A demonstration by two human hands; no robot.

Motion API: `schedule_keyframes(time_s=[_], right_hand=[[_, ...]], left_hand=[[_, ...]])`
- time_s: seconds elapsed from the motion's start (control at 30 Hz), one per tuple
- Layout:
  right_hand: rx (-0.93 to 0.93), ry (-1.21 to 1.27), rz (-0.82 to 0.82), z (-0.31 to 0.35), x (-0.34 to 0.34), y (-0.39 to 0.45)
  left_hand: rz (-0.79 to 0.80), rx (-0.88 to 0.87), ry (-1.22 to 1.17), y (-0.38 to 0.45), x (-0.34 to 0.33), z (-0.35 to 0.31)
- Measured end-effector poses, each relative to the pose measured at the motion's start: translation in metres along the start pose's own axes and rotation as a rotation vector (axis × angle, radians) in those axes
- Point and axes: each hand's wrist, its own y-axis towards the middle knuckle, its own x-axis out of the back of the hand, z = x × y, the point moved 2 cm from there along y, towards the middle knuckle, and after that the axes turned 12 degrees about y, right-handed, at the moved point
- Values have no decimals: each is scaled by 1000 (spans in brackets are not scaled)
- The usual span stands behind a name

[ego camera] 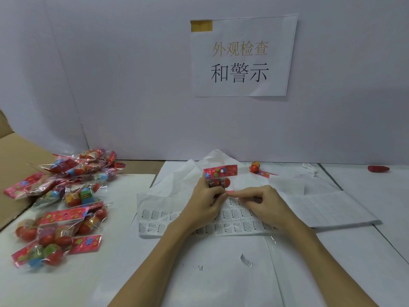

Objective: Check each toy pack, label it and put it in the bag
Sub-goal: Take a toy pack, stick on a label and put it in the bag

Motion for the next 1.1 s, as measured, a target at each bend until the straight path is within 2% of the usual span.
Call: schedule_keyframes(time_s=[0.27, 0.47, 0.67, 0.77, 0.87, 0.93, 1.03, 1.1], right_hand=[[14, 46, -87, -3, 1, 1], [-1, 136, -59, -2, -3, 2], [42, 142, -190, 1, 0, 4], [71, 216, -274, 4, 4, 4], [91, 304, -356, 8, 8, 3], [95, 434, -392, 12, 9, 1], [64, 647, -412, 18, 7, 0], [32, 789, -418, 21, 2, 0]], left_hand=[[-3, 32, 22, 0, 0, -2], [8, 38, 15, 1, 1, 0], [-47, 62, -84, 0, 3, 1], [-52, 135, -209, 1, 8, -3], [-192, 156, -345, 3, 20, -10], [-266, 194, -449, 4, 27, -12], [-264, 283, -743, 3, 32, -15], [-268, 323, -824, 3, 33, -17]])
